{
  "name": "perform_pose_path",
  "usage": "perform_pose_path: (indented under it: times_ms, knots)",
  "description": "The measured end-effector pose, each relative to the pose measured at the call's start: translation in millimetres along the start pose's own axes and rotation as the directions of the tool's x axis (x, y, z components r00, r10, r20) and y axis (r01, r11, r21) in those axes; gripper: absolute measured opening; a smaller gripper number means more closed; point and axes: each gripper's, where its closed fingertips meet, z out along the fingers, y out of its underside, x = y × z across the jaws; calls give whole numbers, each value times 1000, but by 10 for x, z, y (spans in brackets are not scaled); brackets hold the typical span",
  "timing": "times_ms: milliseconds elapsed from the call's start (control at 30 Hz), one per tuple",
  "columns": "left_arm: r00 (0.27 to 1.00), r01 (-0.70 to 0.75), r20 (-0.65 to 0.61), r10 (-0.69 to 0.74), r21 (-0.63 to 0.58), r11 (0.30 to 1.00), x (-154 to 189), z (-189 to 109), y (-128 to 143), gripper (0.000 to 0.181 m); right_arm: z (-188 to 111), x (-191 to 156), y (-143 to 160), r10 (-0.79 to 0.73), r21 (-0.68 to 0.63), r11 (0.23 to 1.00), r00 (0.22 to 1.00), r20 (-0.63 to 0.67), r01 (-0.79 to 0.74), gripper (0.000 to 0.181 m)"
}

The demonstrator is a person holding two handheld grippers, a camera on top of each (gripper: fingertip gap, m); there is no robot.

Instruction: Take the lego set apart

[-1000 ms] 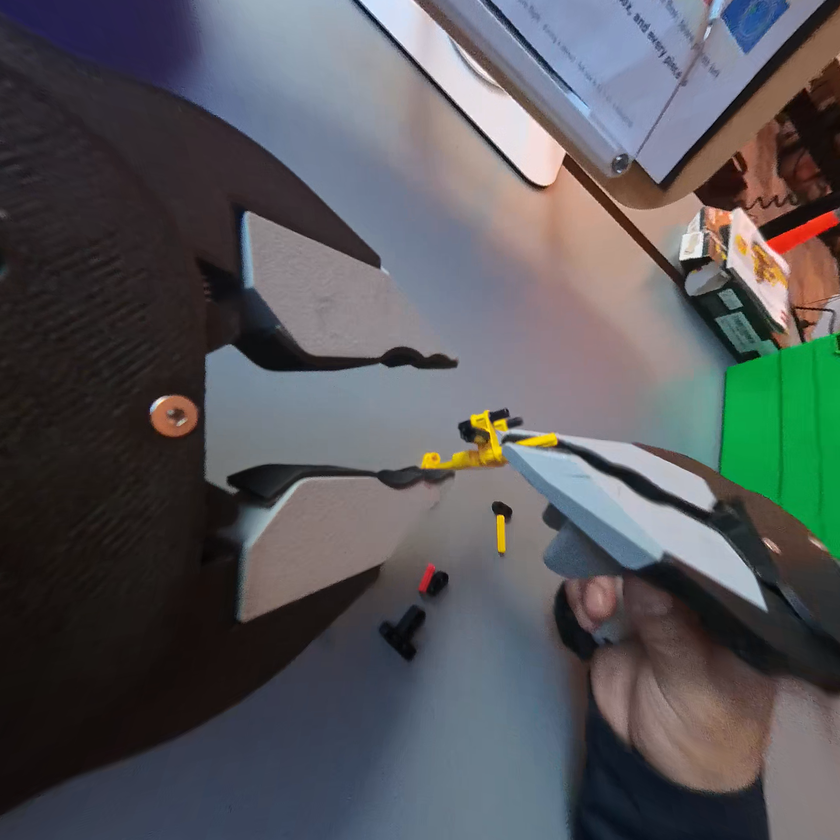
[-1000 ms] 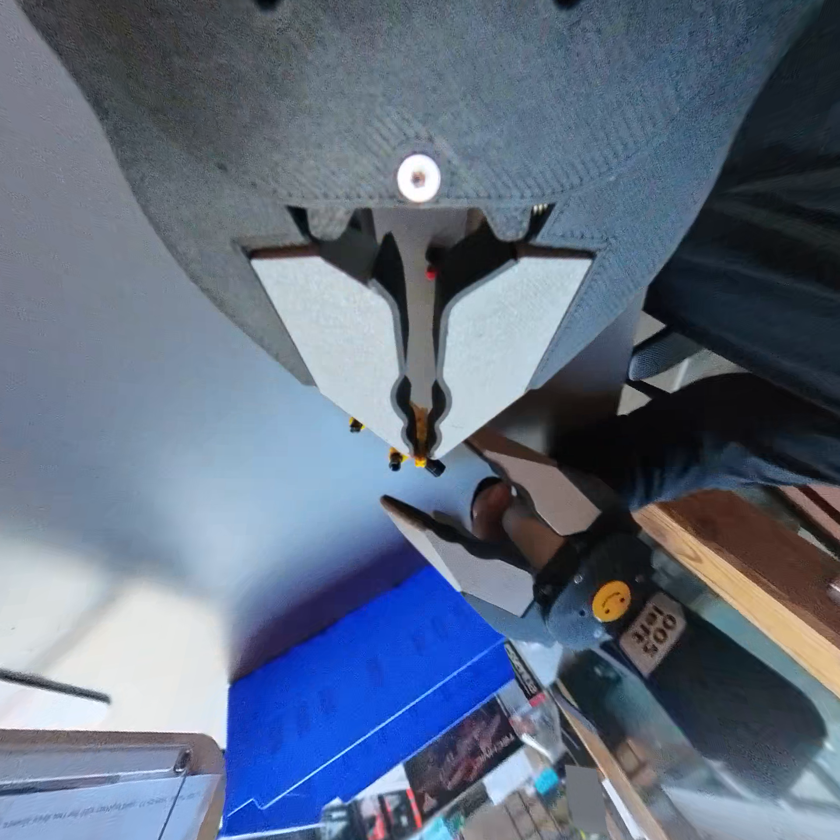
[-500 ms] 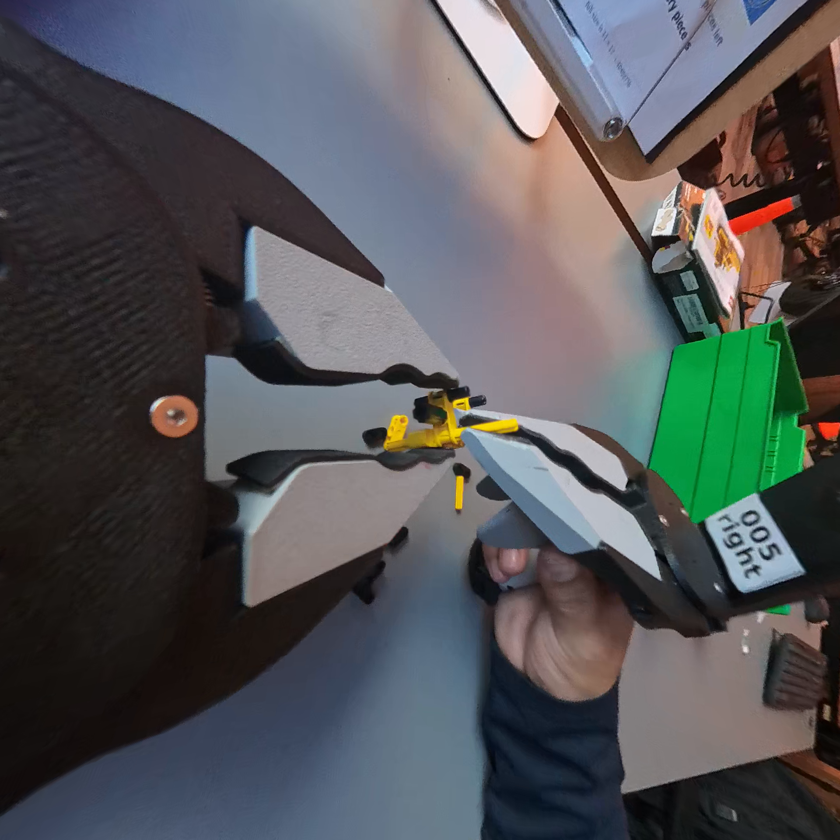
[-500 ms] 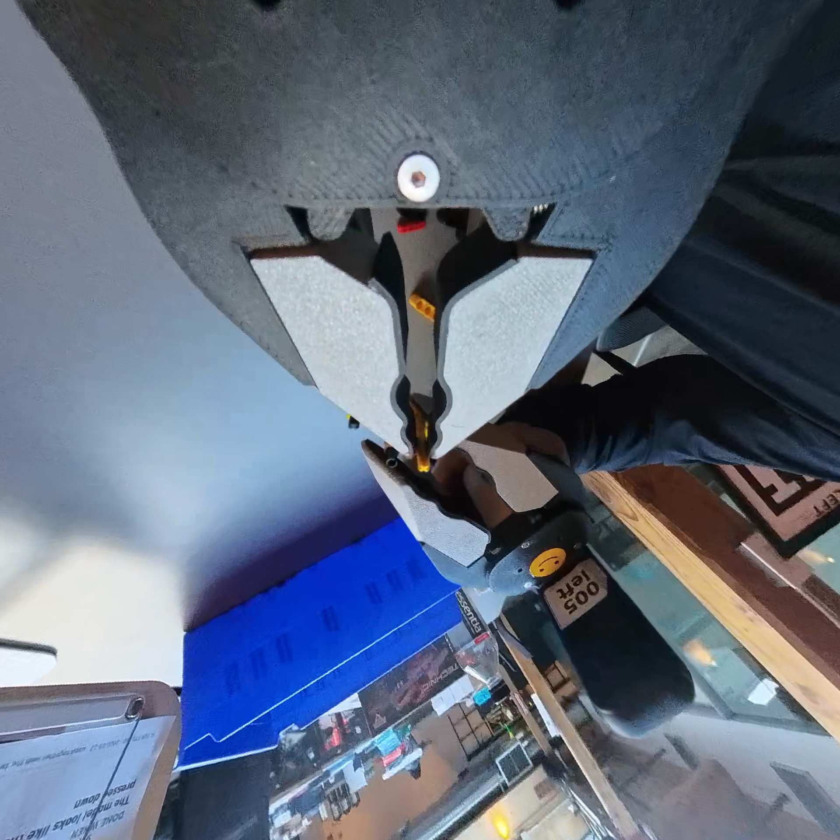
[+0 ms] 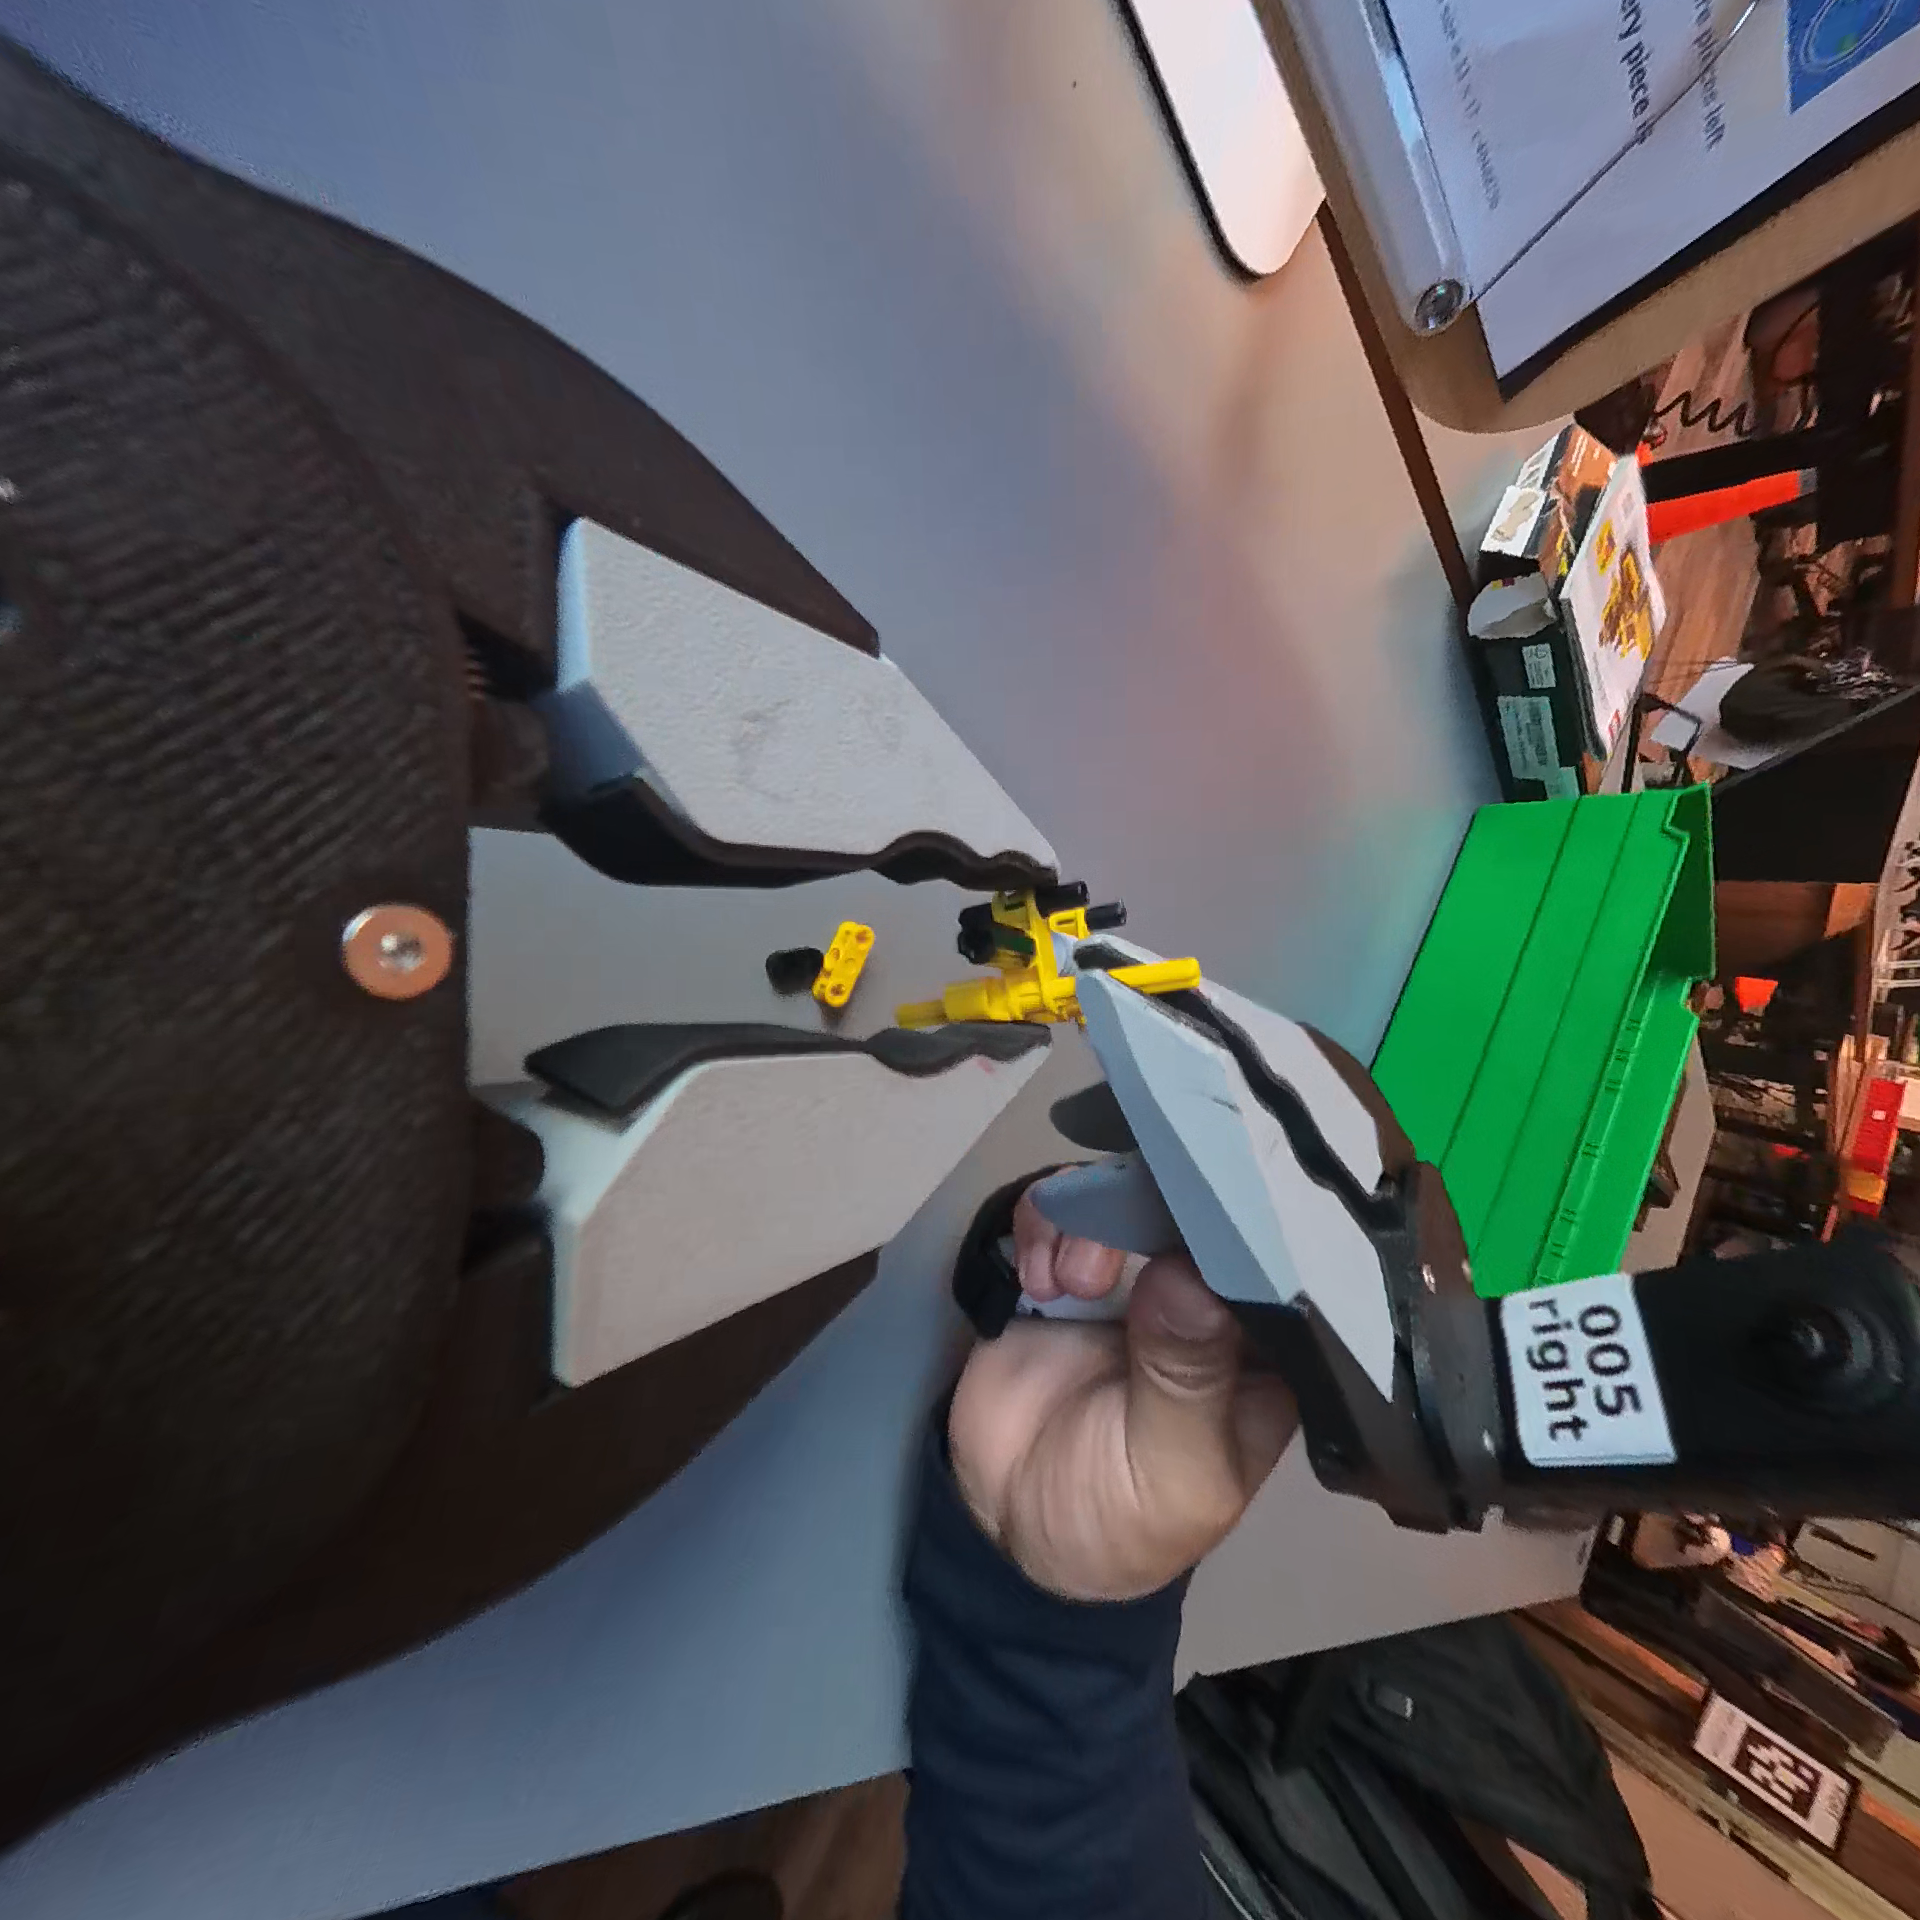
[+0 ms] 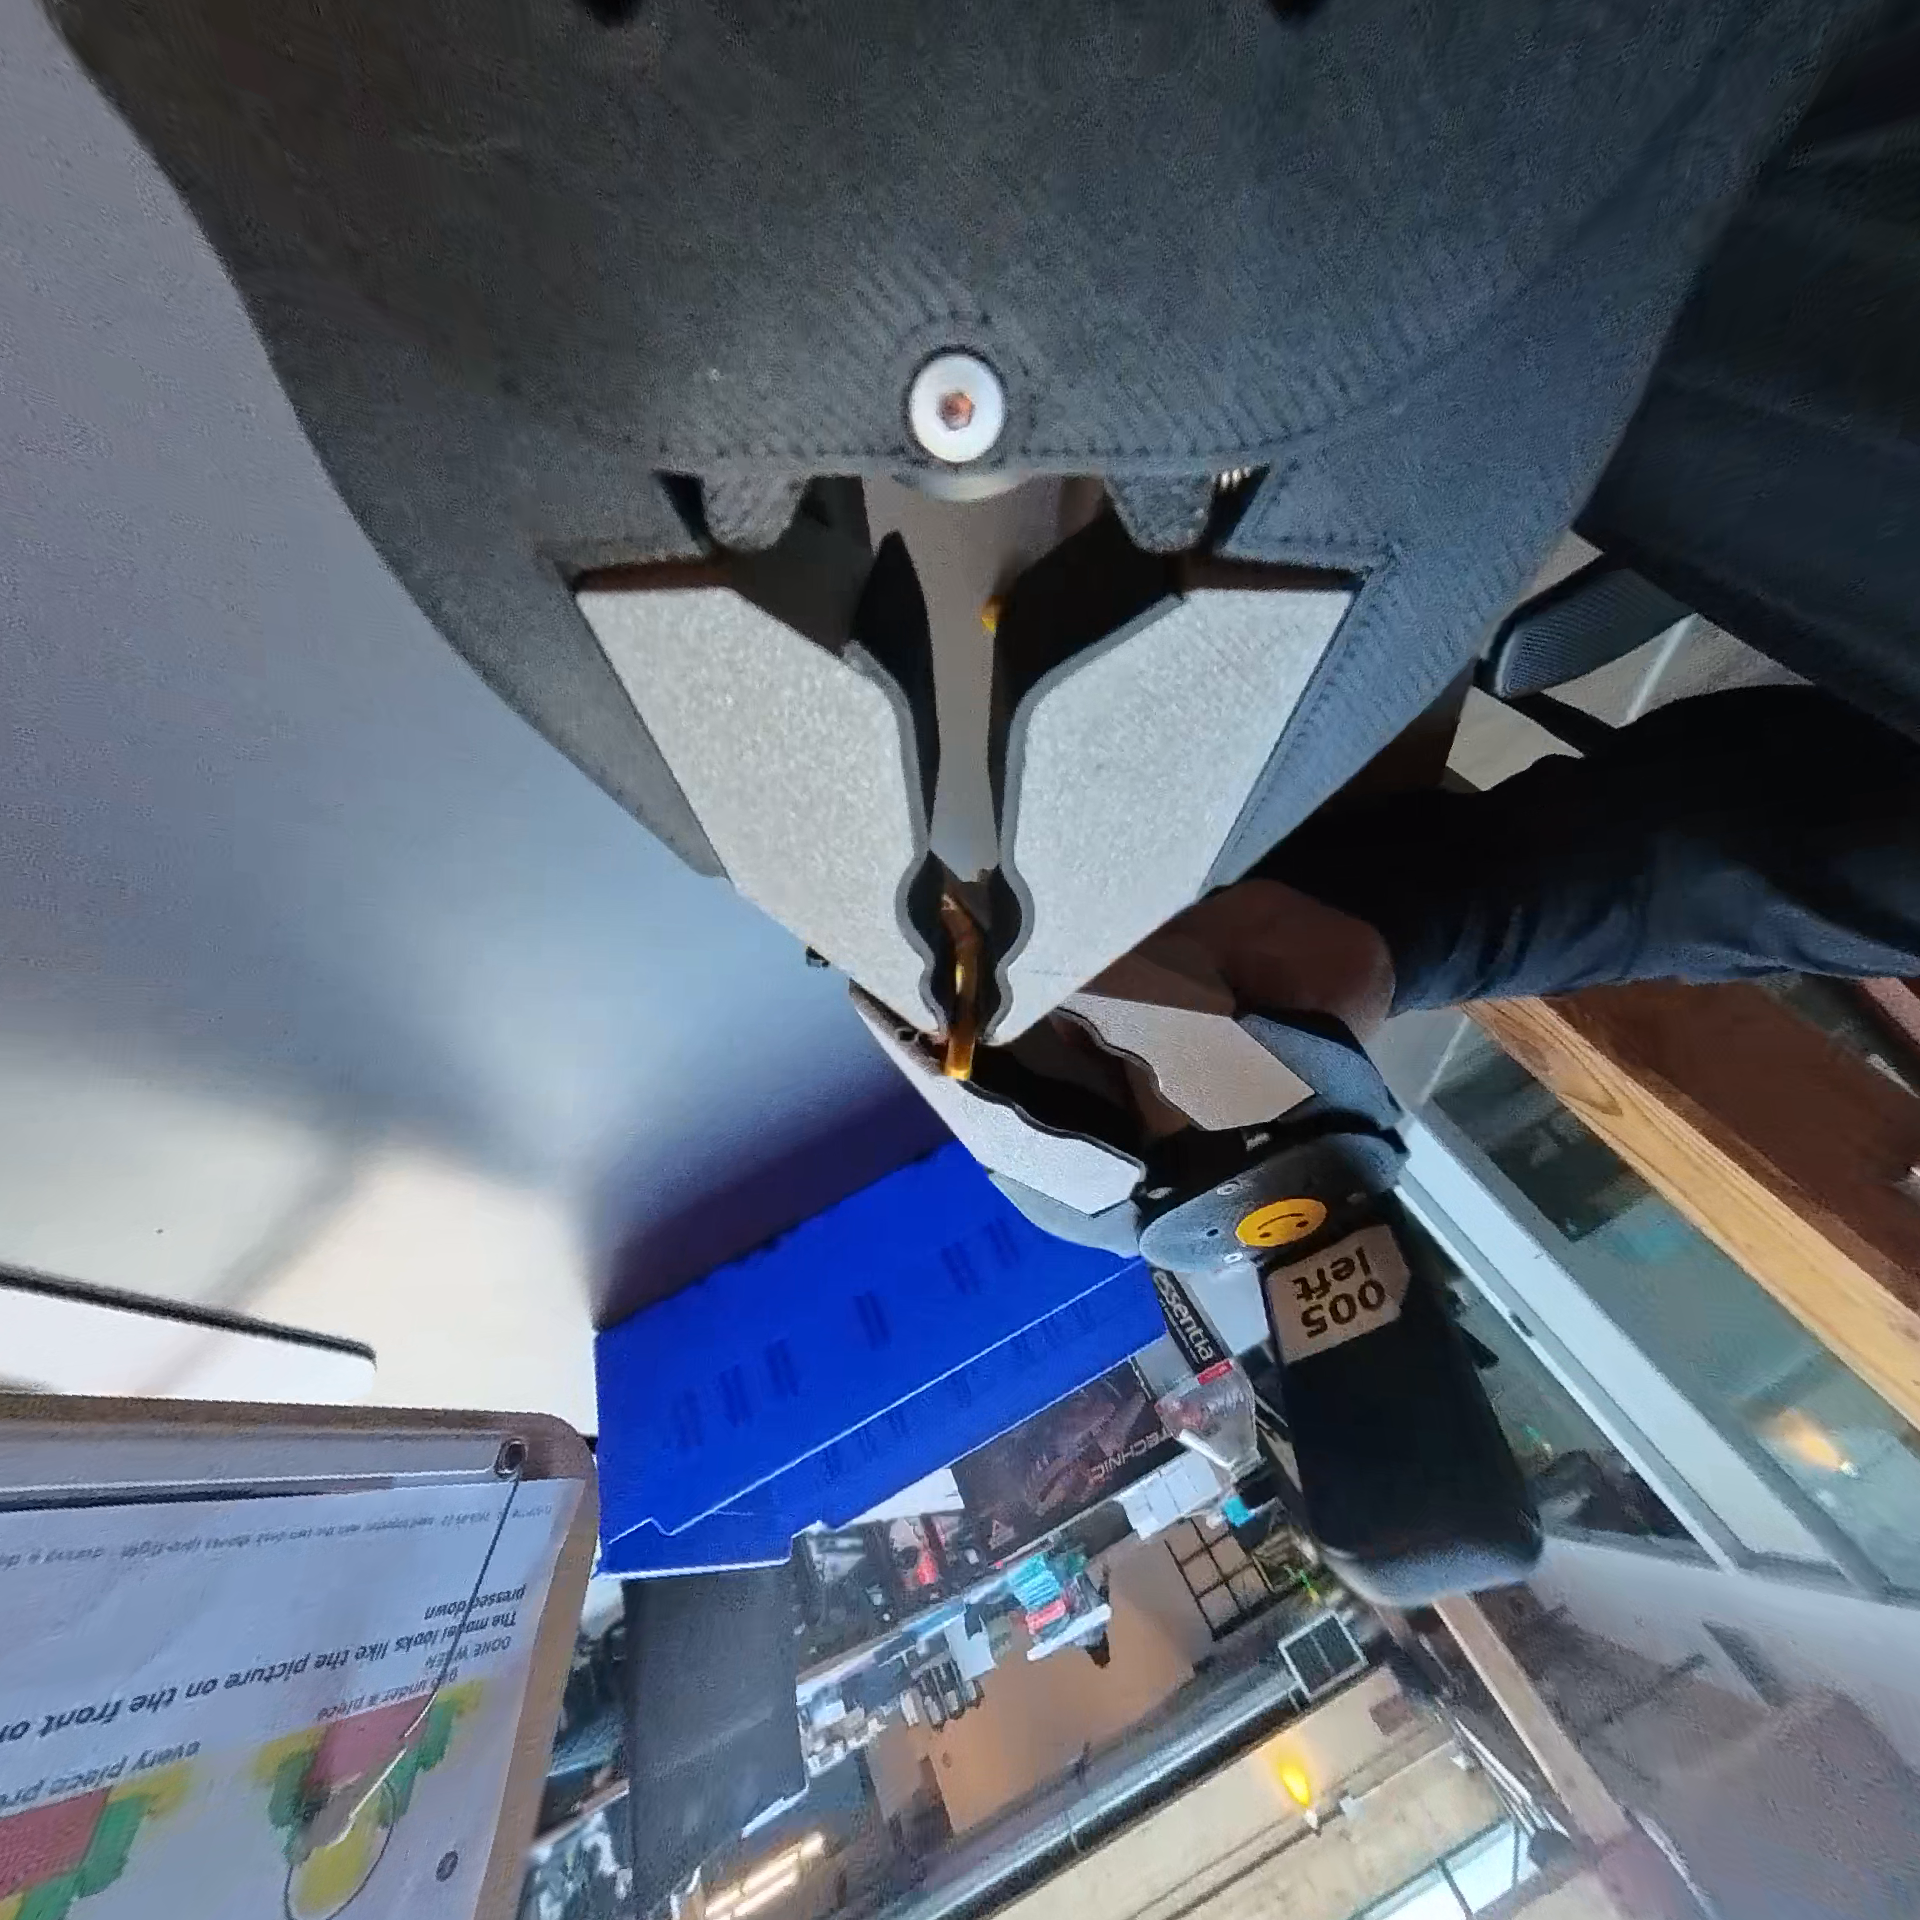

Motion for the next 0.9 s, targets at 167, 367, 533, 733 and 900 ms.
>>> perform_pose_path:
  times_ms: [167, 367, 533, 733, 900]
  knots:
    - [1000, -9, 0, 9, 32, 999, 40, -23, -83, 25, -37, -51, -101, 15, 23, 1000, 999, 38, -16, 0]
    - [1000, -8, -1, 8, 53, 999, 74, -38, -146, 25, -66, -79, -146, 19, 41, 999, 999, 49, -21, 0]
    - [999, -24, 31, 22, 56, 998, 34, -47, -143, 24, -26, -83, -106, 73, 32, 997, 992, 101, -77, 0]
    - [989, -114, 104, 108, 54, 992, 43, -35, -156, 24, 57, -120, -59, 12, 30, 999, 997, 82, -14, 0]
    - [997, -43, 64, 37, 109, 993, 67, -57, -206, 23, 49, -150, -101, -10, 64, 998, 997, 71, 5, 0]
